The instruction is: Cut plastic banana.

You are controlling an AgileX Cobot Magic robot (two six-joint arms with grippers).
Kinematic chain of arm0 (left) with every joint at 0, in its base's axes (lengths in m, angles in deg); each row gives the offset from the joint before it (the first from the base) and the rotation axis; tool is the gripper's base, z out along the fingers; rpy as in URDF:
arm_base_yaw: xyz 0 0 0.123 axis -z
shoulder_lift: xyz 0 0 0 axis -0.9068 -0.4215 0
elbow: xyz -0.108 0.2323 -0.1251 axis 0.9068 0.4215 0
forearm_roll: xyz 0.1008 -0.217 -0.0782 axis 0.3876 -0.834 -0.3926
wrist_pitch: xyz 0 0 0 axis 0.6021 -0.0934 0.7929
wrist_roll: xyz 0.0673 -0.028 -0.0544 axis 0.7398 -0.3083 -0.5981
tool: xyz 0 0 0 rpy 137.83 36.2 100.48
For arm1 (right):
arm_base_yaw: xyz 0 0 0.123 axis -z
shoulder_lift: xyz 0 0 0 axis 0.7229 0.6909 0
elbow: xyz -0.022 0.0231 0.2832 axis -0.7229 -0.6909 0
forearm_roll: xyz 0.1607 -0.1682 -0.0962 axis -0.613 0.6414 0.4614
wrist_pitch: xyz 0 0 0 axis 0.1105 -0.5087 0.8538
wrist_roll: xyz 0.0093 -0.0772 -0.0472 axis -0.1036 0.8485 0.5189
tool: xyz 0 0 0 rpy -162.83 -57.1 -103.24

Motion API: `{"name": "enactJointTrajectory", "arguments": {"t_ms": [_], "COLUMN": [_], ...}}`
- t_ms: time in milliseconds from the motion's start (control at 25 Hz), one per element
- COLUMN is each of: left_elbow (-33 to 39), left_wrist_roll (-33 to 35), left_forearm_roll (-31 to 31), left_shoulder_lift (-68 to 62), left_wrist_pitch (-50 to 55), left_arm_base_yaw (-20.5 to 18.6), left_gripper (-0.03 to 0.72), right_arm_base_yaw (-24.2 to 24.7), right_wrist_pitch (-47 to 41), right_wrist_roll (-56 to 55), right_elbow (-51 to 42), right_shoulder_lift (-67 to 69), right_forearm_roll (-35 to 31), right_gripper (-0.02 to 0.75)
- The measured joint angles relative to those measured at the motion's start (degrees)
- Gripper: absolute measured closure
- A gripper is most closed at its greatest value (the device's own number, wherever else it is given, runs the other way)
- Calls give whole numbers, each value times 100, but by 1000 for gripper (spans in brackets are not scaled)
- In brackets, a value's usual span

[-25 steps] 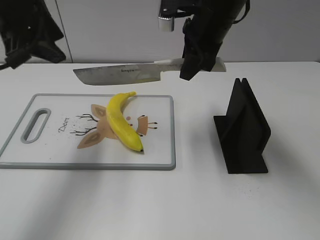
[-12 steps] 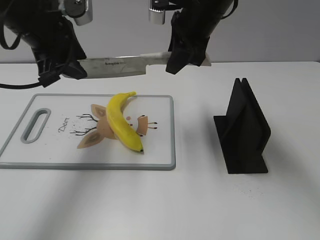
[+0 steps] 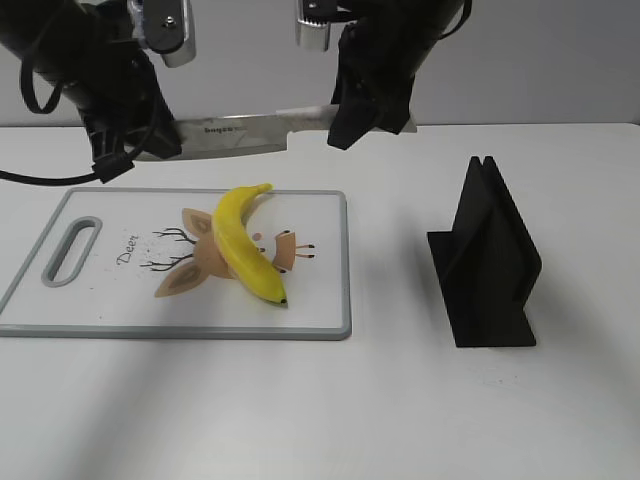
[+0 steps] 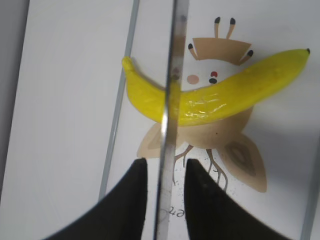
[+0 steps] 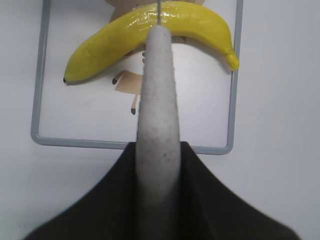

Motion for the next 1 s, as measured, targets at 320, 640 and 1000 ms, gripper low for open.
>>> {"name": "enactJointTrajectory", "arguments": {"t_ms": [320,640,1000], "left_elbow": [0,0,0], "left_wrist_roll": [41,31,31], "left_forearm_roll": [6,-17,-259], "left_shoulder_lift": [-103,-577,-1365], "left_wrist_pitch": [86,15,-220], "left_arm_base_yaw": [0,0,0], "left_gripper": [698,702,706], "right_arm_base_yaw": [0,0,0], "right_wrist_pitch": [95,116,209], "right_wrist_roll": [96,109,-55], "right_elbow": [26,31,31], "right_shoulder_lift": [206,531,1156], "right_forearm_roll": [39,76,358], "right_gripper": [558,558,557]}}
